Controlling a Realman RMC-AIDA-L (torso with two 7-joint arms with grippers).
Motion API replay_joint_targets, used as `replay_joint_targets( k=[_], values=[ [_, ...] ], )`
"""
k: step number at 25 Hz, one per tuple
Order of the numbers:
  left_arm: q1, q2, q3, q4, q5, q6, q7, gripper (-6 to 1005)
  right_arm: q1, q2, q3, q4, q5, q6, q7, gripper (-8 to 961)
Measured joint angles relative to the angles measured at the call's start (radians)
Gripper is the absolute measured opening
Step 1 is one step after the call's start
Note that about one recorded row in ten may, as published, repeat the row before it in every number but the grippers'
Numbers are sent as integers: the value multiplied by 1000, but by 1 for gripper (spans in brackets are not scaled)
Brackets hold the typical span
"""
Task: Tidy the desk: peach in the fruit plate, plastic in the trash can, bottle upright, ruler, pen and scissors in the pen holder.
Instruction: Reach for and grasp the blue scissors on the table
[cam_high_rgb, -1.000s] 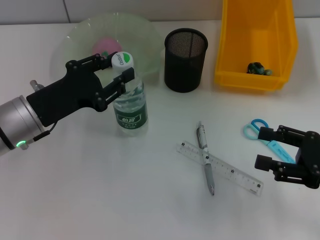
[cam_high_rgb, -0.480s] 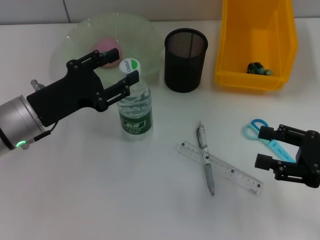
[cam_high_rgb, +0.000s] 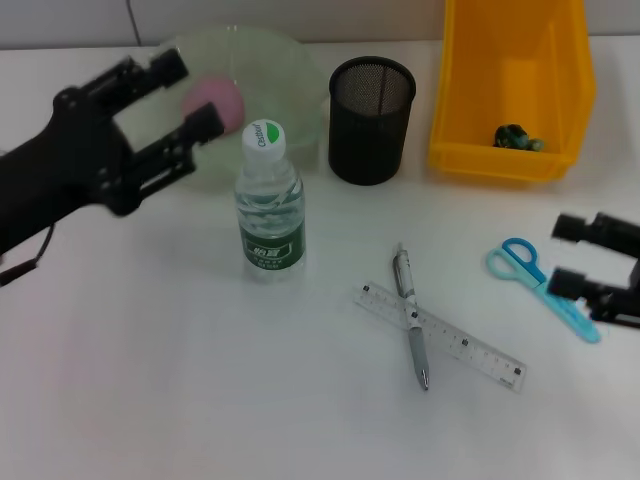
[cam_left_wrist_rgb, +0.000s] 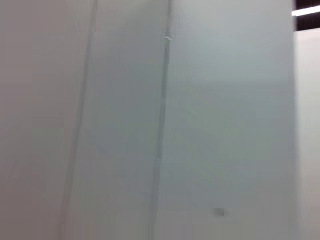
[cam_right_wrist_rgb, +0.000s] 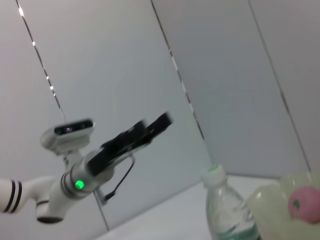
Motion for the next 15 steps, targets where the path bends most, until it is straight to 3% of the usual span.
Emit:
replay_joint_targets(
  k=[2,3,4,5,7,9,13,14,15],
  values=[
    [-9,34,2,0,69,53,-65,658,7,-11,36,-21,0,-23,37,797],
    [-14,41,4,0,96,64,-82,657,11,-15,55,-42,0,-37,69,797],
    [-37,50,1,0,229,73,-134,656,23,-21,86,-113,0,-57,156,797],
    [-37,50,1,0,229,73,-134,656,23,-21,86,-113,0,-57,156,797],
    [-49,37,-7,-4,310,52,-152,661,37,-26,96,-232,-2,-71,286,797],
    [-57,-2,-14,3,416,-5,-171,673,49,-27,76,-387,-19,-79,438,797],
    [-63,-27,-16,20,477,-23,-181,698,81,-26,-29,-763,-120,-109,770,797],
    [-70,-43,-18,32,524,-46,-192,704,98,-23,-97,-939,-194,-122,912,796],
    [-72,-44,-16,31,526,-51,-194,710,98,-23,-97,-939,-194,-122,912,796]
  ],
)
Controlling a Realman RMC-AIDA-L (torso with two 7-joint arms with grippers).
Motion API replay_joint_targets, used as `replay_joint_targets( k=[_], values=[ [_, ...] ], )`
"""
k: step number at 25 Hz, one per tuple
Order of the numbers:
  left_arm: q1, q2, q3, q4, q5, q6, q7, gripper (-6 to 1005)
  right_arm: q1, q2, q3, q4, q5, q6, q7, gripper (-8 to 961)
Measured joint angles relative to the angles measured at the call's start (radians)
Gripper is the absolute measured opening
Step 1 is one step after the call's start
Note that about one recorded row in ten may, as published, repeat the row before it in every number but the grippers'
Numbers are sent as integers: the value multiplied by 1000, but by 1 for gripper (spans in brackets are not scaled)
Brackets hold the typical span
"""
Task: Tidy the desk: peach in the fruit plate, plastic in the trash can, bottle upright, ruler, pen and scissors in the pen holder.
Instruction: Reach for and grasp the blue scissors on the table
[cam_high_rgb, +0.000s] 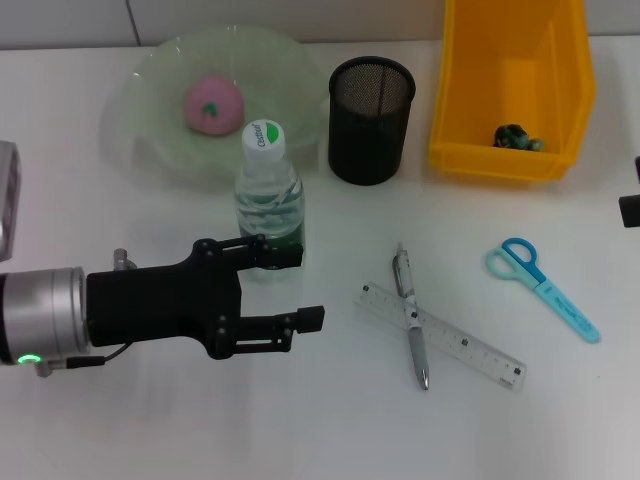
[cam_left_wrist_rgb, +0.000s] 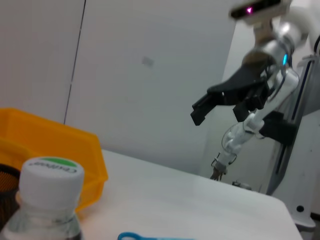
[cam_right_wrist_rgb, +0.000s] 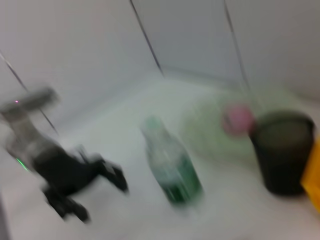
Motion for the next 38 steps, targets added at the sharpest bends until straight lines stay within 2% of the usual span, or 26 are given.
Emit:
replay_joint_targets(
  k=[1,2,3,4,5,7,9,10,13,14,15,19,24,29,38],
  values=[
    [-2,0,3,-1,4,-5,-3,716,9,3,-44,-78,-47,-4,71,796],
    [-6,-1,8,-2,6,-13,-8,722,25,14,-134,-214,-134,-8,184,796],
    [-9,0,11,-5,8,-16,-12,728,25,14,-134,-214,-134,-8,184,796],
    [-9,0,12,-5,9,-18,-15,734,46,33,-231,-309,-253,-8,289,796],
    [-9,0,12,-5,9,-18,-15,740,46,33,-231,-309,-253,-8,289,796],
    [-8,0,12,-5,10,-19,-15,753,62,61,-306,-339,-362,-4,342,796],
    [-7,0,12,-6,11,-25,-13,765,66,107,-419,-327,-527,39,379,796],
    [-7,0,12,-6,11,-25,-13,765,66,107,-419,-327,-527,39,379,796],
    [-7,-1,19,-7,11,-40,-8,765,34,108,-552,-256,-579,150,429,795],
    [-6,-1,20,-7,11,-46,-7,765,21,105,-601,-196,-581,220,444,794],
    [-6,-1,25,-7,12,-55,-7,765,21,105,-601,-196,-581,220,444,794],
    [-10,-3,41,-12,12,-85,-11,765,27,107,-622,-40,-583,339,443,792],
    [-12,-3,42,-14,13,-102,-14,766,45,106,-640,59,-587,413,438,785],
    [-12,-3,43,-17,13,-116,-14,766,65,106,-647,116,-593,445,439,756],
    [-8,-3,42,-17,13,-126,-12,765,92,108,-661,139,-632,456,447,704]
  ],
)
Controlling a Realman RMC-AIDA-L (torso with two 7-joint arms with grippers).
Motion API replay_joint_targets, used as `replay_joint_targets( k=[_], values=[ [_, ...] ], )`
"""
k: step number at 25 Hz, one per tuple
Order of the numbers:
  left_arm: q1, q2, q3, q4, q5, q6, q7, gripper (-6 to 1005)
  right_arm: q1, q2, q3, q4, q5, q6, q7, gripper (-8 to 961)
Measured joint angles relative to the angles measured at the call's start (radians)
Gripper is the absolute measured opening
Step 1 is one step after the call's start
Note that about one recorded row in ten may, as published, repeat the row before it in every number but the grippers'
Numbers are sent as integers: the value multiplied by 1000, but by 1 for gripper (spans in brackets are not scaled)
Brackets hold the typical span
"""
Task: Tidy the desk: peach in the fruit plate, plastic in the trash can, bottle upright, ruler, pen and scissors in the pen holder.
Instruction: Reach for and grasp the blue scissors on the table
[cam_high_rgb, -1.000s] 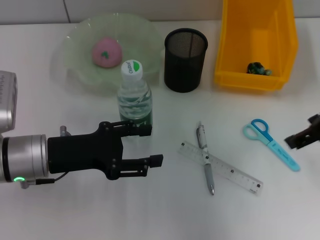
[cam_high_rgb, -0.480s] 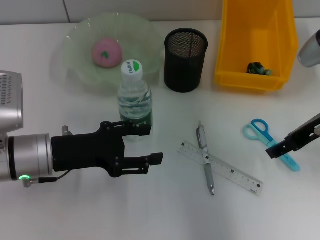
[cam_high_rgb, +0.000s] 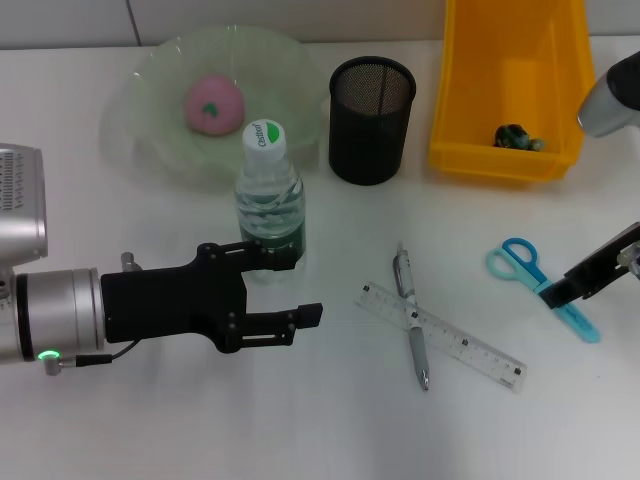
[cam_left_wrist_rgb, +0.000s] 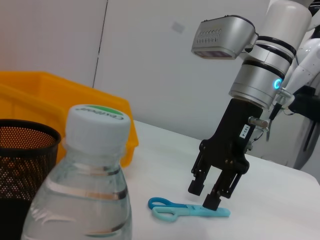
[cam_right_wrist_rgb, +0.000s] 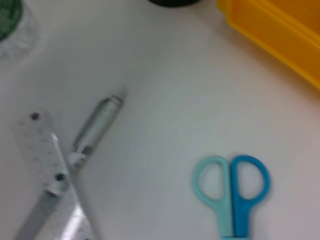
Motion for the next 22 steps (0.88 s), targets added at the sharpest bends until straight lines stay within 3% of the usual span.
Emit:
replay_joint_targets(
  k=[1,5,9,22],
  values=[
    [0,0,0,0,0,0,0,765,7,1,-17,3,-29,2,8,698],
    [1,0,0,-1,0,-3,1,765,13,1,-36,4,-48,11,16,494],
    [3,-1,0,-4,0,-8,2,765,19,1,-48,5,-48,13,17,432],
    [0,-2,0,-15,0,-9,4,765,24,3,-98,19,-47,22,33,422]
  ],
)
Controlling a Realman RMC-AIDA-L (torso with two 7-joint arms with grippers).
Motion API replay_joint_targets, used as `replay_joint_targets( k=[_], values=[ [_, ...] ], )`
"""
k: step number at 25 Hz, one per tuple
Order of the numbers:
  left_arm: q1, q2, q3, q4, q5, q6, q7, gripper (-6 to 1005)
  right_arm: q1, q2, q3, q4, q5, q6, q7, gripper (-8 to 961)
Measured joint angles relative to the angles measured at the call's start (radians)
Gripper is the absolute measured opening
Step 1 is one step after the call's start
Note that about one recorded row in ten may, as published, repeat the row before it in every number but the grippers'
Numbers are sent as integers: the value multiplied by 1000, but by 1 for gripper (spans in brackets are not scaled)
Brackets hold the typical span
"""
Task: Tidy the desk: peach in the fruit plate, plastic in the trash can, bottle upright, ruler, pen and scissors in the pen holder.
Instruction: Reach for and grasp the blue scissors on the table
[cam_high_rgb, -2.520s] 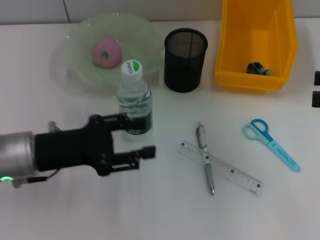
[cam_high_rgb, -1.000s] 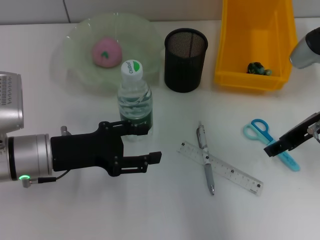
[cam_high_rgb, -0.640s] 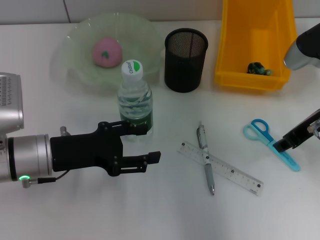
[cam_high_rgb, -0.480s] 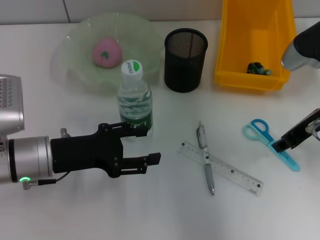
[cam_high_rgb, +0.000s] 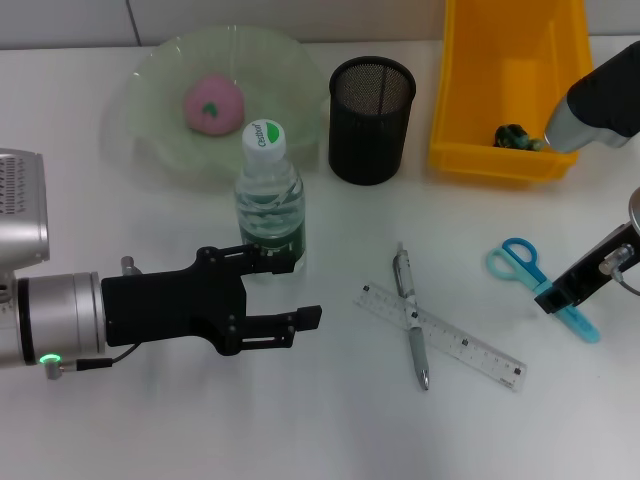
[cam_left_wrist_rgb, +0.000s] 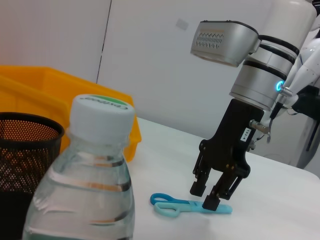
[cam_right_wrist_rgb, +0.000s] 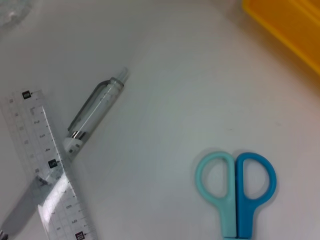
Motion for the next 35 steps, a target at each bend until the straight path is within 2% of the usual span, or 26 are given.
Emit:
replay_joint_targets(
  k=[9,12,30,35],
  values=[
    [0,2,0,0,0,-1,2,765,14,0,-4,35,-4,16,2,415],
    [-1,2,0,1,0,-2,2,765,16,-1,-4,38,-4,19,2,361],
    [-5,2,-1,1,0,-2,3,766,29,-1,-26,66,-7,44,2,245],
    [-5,2,-2,1,0,-3,3,766,5,-1,-25,18,-7,40,1,214]
  ],
)
